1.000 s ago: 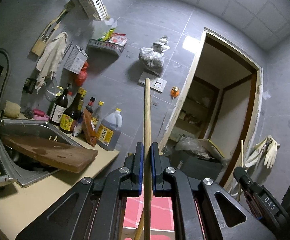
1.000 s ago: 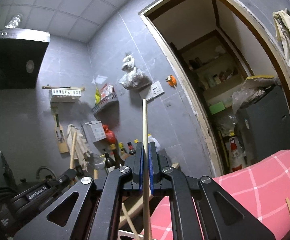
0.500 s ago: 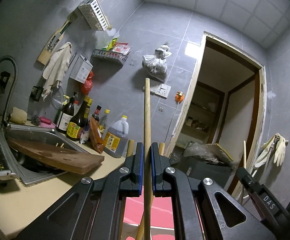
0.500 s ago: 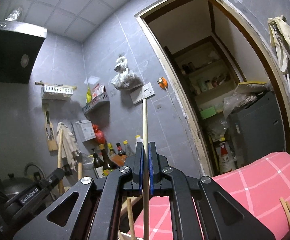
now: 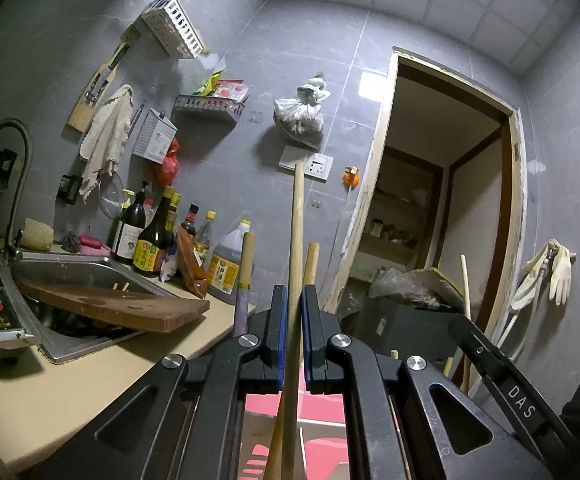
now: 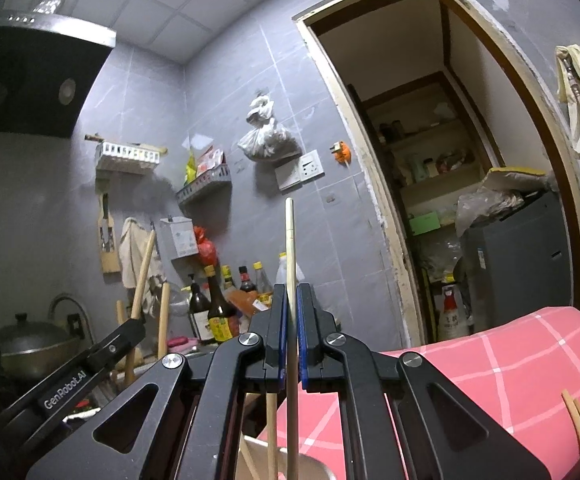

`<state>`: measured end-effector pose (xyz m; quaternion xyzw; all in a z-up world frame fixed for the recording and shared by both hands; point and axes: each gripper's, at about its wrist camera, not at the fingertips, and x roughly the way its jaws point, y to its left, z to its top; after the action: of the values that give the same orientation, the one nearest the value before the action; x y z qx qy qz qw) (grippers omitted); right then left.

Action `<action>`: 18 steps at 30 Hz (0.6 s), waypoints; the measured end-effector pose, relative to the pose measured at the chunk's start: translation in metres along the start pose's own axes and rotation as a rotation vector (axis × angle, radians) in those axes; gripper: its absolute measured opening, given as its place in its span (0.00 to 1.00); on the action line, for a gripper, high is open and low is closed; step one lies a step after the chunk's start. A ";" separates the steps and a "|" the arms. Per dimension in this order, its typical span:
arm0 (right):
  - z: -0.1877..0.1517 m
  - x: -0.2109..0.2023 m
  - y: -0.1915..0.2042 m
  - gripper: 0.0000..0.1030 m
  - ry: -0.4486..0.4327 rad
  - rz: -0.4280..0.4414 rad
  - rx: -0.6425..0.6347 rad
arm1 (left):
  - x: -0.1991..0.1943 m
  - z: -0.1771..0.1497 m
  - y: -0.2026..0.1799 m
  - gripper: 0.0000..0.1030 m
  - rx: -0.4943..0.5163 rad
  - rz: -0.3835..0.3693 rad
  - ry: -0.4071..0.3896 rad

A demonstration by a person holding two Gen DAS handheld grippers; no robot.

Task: Organize utensils
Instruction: 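Lower the chopsticks into the caddy and open both tools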

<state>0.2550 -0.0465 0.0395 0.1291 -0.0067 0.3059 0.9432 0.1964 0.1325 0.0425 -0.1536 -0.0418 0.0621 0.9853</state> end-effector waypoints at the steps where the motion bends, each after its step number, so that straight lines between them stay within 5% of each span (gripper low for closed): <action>1: 0.000 -0.001 0.000 0.03 0.005 0.002 -0.005 | 0.000 -0.001 0.000 0.05 0.002 0.001 0.008; 18: -0.009 -0.011 0.010 0.04 0.138 0.032 -0.056 | -0.006 -0.015 -0.007 0.05 0.076 -0.023 0.184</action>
<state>0.2397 -0.0429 0.0321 0.0810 0.0476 0.3286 0.9398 0.1927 0.1205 0.0303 -0.1208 0.0493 0.0379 0.9907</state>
